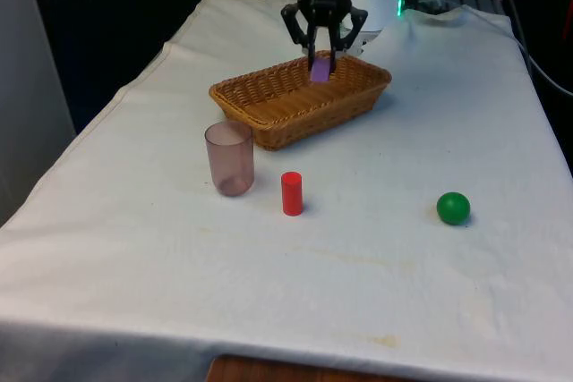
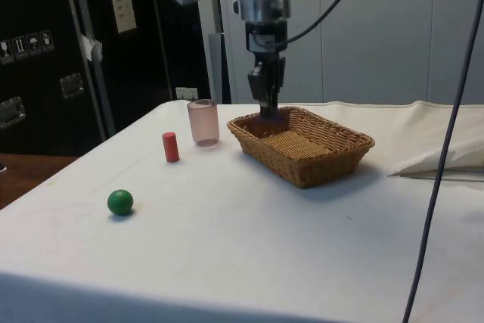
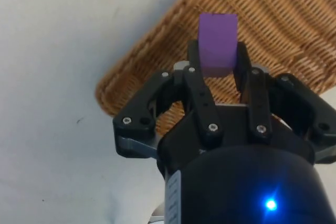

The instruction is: Pick up the triangular block and place it into the basket.

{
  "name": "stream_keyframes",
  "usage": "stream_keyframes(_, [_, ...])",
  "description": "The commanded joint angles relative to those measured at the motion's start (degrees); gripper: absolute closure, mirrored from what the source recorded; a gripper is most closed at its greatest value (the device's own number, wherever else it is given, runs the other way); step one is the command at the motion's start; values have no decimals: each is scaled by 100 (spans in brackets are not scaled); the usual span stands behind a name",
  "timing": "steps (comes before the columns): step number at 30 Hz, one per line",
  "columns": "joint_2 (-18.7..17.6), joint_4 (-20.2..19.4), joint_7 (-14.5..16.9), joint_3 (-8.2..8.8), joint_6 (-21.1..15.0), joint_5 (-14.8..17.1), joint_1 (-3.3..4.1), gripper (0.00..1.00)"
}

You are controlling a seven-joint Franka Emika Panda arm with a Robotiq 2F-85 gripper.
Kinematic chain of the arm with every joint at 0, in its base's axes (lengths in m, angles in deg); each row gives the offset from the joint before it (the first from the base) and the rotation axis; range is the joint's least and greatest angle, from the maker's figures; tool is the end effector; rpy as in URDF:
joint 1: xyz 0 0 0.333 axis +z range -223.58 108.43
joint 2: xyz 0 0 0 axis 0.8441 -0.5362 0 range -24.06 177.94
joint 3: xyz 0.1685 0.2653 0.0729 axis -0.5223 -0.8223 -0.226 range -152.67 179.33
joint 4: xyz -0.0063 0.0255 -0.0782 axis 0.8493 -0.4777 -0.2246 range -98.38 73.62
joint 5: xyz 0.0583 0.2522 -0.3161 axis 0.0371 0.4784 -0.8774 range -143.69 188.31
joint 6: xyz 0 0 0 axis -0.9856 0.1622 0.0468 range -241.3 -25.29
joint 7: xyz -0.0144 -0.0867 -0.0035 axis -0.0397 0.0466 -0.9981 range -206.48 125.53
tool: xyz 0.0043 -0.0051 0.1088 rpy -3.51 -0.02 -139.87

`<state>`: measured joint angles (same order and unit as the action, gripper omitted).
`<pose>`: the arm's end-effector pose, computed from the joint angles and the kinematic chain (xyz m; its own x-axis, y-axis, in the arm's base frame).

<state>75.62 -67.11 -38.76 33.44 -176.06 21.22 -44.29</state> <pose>0.4734 -0.0568 0.2655 0.9953 -0.0718 0.0655 -0.0733 -0.9971 0.0206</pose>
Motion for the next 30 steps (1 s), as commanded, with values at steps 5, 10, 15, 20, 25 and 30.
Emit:
stream_keyframes(5, [-11,-143,218,206,-155,0,-6,67])
stream_keyframes(10, [-23,-367,510,355,-539,138,-34,67])
stream_keyframes(15, [-160,-487,550,464,-796,74,-23,67])
stream_keyframes(20, [-361,-584,728,441,-1175,246,-57,67])
stream_keyframes(25, [-602,-607,779,435,-1467,298,-97,67])
stream_keyframes(30, [-796,-625,859,384,-1719,435,-143,66])
